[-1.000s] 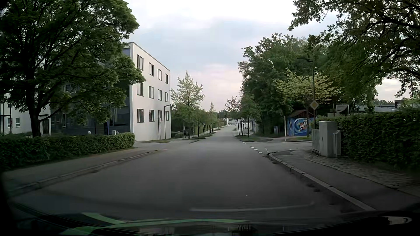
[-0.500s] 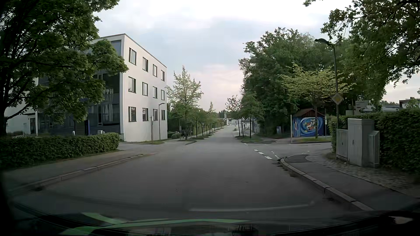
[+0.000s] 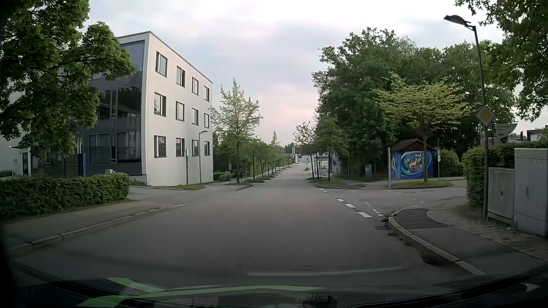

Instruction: Follow the waypoints while adhering to traffic rules and regulations

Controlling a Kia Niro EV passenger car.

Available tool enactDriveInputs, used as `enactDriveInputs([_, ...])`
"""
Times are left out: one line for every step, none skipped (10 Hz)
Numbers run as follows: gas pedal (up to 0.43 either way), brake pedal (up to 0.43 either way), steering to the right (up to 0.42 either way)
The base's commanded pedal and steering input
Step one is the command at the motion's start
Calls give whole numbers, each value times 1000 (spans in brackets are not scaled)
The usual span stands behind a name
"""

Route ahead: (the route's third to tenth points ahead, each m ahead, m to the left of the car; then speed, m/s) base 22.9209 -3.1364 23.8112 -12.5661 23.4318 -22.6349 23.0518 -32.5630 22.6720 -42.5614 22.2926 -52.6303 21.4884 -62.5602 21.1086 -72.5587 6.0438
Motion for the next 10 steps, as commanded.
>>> enactDriveInputs([0, 183, 7])
enactDriveInputs([0, 189, 7])
enactDriveInputs([0, 201, 7])
enactDriveInputs([0, 207, 7])
enactDriveInputs([0, 213, 7])
enactDriveInputs([0, 213, 7])
enactDriveInputs([0, 213, 7])
enactDriveInputs([0, 213, 7])
enactDriveInputs([0, 213, 8])
enactDriveInputs([0, 213, 9])
